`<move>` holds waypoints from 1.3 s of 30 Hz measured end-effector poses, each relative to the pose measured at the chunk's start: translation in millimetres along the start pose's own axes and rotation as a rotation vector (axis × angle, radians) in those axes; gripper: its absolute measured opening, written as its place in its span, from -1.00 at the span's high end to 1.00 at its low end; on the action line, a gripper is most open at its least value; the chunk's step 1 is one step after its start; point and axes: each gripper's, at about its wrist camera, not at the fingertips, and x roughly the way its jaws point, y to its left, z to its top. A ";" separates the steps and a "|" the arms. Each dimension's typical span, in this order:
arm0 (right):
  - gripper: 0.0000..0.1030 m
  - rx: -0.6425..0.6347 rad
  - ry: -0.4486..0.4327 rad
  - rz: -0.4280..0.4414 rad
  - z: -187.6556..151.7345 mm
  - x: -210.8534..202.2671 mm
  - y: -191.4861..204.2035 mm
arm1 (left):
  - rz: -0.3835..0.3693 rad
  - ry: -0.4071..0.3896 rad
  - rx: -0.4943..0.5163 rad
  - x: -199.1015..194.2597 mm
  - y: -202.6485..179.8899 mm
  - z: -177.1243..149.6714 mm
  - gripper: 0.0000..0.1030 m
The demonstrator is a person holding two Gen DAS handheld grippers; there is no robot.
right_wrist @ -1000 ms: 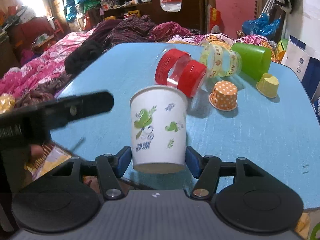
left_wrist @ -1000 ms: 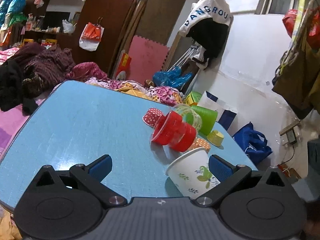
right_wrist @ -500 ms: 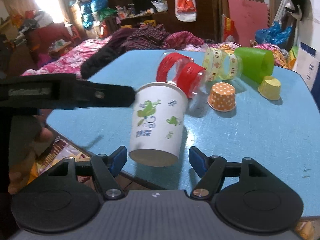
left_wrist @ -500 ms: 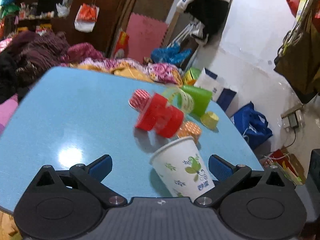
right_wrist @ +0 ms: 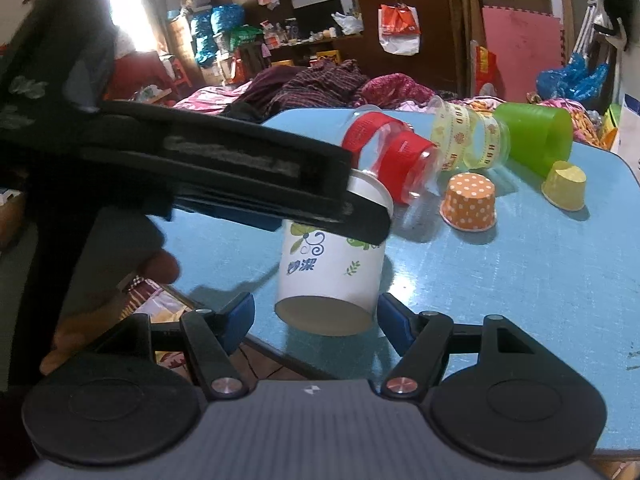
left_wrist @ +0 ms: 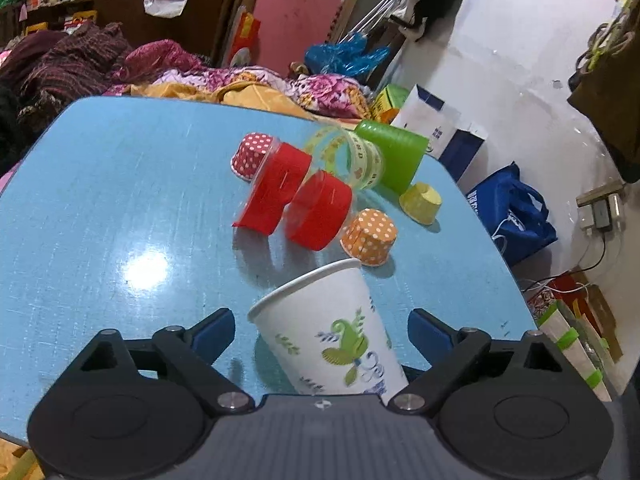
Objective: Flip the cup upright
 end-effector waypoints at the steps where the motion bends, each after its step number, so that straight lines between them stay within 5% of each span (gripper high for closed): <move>1: -0.35 -0.004 -0.004 0.001 -0.1 -0.3 0.8 | 0.001 0.004 -0.001 0.6 -0.7 1.0 -0.83; 11: -0.31 -0.021 0.008 -0.003 2.1 6.0 3.0 | 0.070 0.034 0.025 12.9 -4.3 10.2 -0.55; 22: -0.30 -0.018 0.025 0.006 1.6 6.9 1.8 | 0.094 0.002 0.081 6.5 -9.2 11.7 -0.53; 29: -0.30 0.025 -0.006 0.037 -8.6 -4.3 -15.7 | 0.025 -0.152 0.158 -12.0 -13.4 2.9 -0.53; 39: -0.32 0.112 -0.141 -0.007 -25.7 -25.3 -52.4 | 0.156 -0.495 0.311 -14.5 -22.6 -30.9 -0.53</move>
